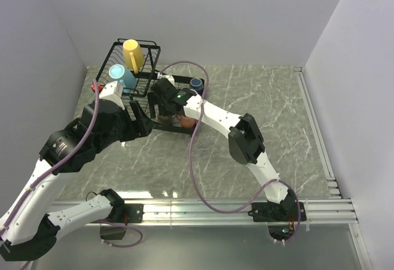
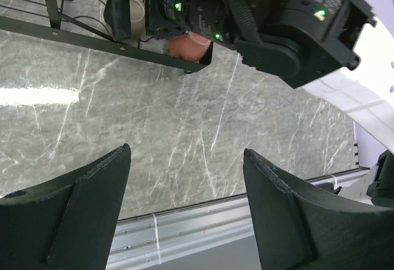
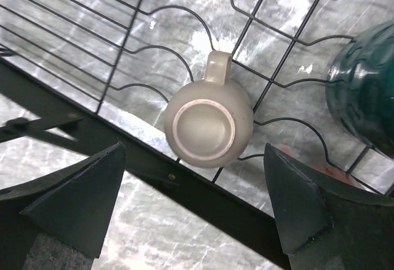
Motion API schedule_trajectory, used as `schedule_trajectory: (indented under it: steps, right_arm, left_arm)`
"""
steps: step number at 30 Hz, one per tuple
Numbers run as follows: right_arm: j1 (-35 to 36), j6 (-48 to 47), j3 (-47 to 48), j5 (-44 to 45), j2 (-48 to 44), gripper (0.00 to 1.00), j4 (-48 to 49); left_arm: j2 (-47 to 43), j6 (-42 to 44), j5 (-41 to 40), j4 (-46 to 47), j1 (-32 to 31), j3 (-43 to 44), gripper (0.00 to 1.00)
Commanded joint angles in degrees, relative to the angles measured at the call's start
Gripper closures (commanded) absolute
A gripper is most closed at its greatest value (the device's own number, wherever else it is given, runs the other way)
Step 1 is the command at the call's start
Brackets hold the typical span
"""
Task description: Load the cups into the dish rack
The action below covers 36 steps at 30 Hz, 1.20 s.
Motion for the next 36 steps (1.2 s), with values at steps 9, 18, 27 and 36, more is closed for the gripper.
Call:
schedule_trajectory:
  steps: [9, 18, 27, 36]
  right_arm:
    - [0.0, -1.9, 0.9, 1.6, -7.6, 0.0, 0.1]
    - [-0.4, -4.2, -2.8, 5.1, -16.0, 0.0, -0.9]
    - [-0.6, -5.4, -12.9, 5.9, -34.5, 0.0, -2.1]
    - [-0.1, -6.8, -41.3, -2.4, -70.0, 0.0, 6.4]
  left_arm:
    - [0.7, 0.4, -0.4, 1.6, 0.2, 1.9, 0.21]
    - [3.5, 3.0, -2.2, 1.5, 0.2, 5.5, 0.21]
    - [9.9, 11.0, -11.2, -0.9, 0.2, 18.0, 0.16]
    - [17.4, 20.0, -14.8, 4.1, 2.6, 26.3, 0.1]
